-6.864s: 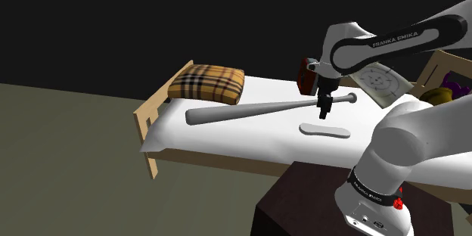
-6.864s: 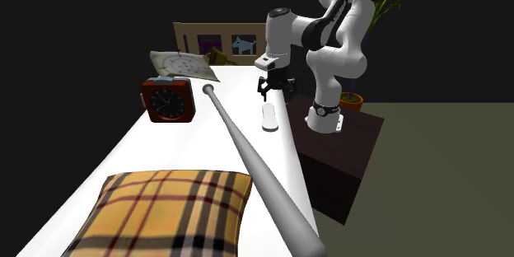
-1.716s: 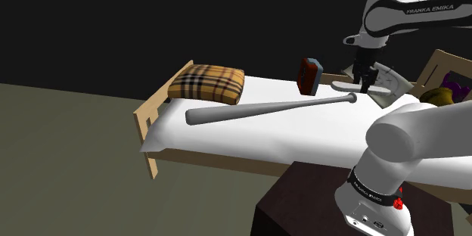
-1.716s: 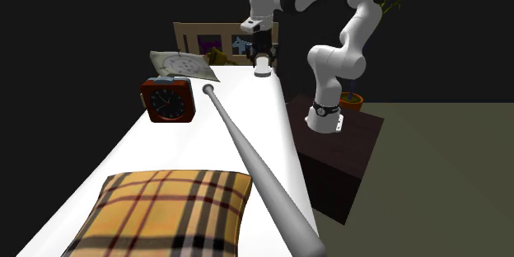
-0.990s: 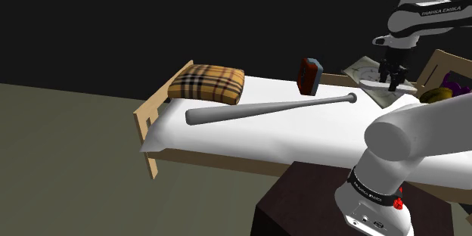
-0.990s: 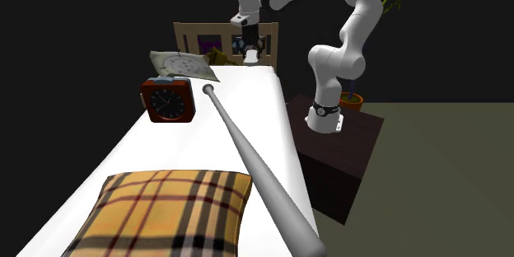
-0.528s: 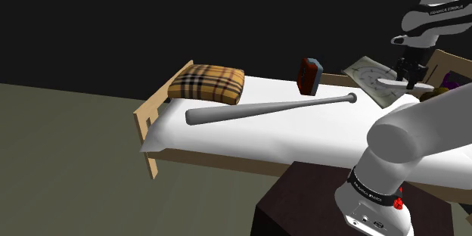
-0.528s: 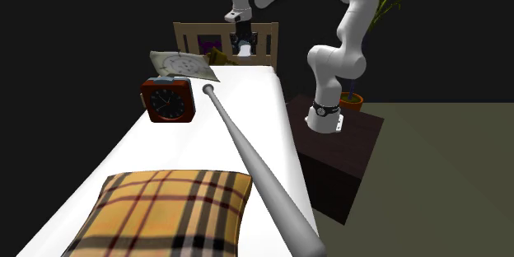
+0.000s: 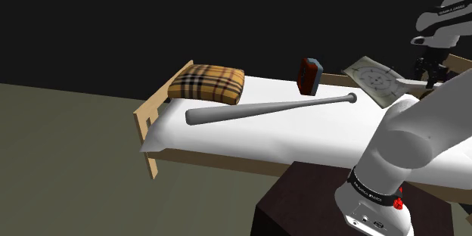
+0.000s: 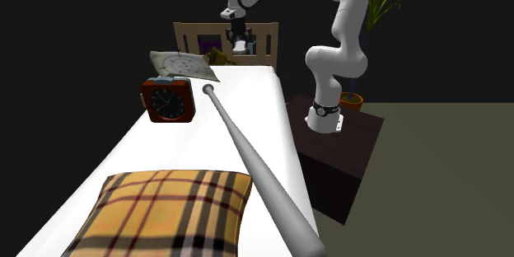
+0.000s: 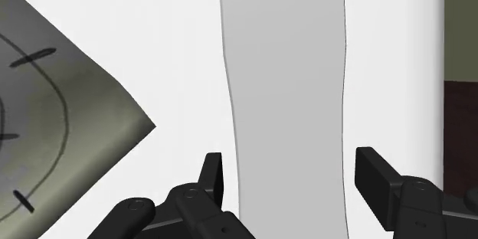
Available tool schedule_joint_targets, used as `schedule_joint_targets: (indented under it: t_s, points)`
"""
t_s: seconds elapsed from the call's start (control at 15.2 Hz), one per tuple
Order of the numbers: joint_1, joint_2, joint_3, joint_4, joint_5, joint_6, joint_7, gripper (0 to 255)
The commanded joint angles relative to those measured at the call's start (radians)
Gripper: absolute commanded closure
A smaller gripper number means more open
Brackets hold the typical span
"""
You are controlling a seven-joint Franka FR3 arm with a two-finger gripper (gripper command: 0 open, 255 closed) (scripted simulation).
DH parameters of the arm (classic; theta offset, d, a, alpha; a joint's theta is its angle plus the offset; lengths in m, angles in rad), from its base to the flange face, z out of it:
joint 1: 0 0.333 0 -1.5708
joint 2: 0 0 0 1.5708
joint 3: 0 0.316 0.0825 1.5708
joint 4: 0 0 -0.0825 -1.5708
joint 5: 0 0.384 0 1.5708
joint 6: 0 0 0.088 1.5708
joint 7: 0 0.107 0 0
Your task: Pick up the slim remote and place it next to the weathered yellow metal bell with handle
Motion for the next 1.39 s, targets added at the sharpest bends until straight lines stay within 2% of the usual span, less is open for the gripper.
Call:
schedule_joint_targets:
  t_s: [0.0,0.2,0.46,1.32]
  points:
    - [0.101,0.017,-0.126,0.073,0.007,0.004,-0.048,255]
    - [0.279,-0.014,-0.309,0.202,-0.017,-0.022,-0.09,255]
    - [0.479,-0.118,-0.48,0.405,-0.086,-0.091,-0.133,255]
    - [0.489,-0.174,-0.539,0.301,-0.159,0.032,-0.074,255]
